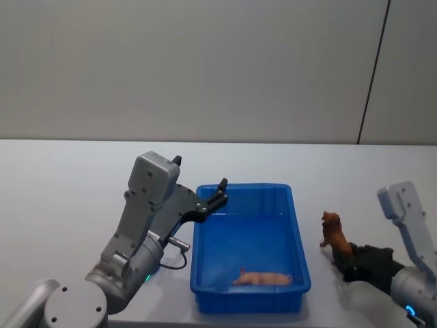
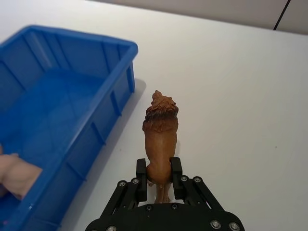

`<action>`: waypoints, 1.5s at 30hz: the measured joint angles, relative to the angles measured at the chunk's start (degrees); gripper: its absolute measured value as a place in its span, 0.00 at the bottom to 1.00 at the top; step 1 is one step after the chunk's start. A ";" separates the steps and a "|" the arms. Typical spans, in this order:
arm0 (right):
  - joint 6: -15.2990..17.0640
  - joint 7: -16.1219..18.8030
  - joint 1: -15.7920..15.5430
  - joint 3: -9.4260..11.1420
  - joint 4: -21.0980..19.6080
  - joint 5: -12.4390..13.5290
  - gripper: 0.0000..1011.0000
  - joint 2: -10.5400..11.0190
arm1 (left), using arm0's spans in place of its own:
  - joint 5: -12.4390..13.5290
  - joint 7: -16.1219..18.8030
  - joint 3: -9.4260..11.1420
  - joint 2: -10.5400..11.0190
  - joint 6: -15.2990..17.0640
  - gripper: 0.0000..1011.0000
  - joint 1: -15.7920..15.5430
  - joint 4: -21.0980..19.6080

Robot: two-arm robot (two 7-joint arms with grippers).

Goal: Pick up the two dolls from the table and place them into the box.

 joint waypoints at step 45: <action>1.89 3.45 4.06 -4.50 -7.43 -1.04 0.61 -6.06 | 0.00 0.00 0.00 0.00 0.00 0.99 0.00 0.00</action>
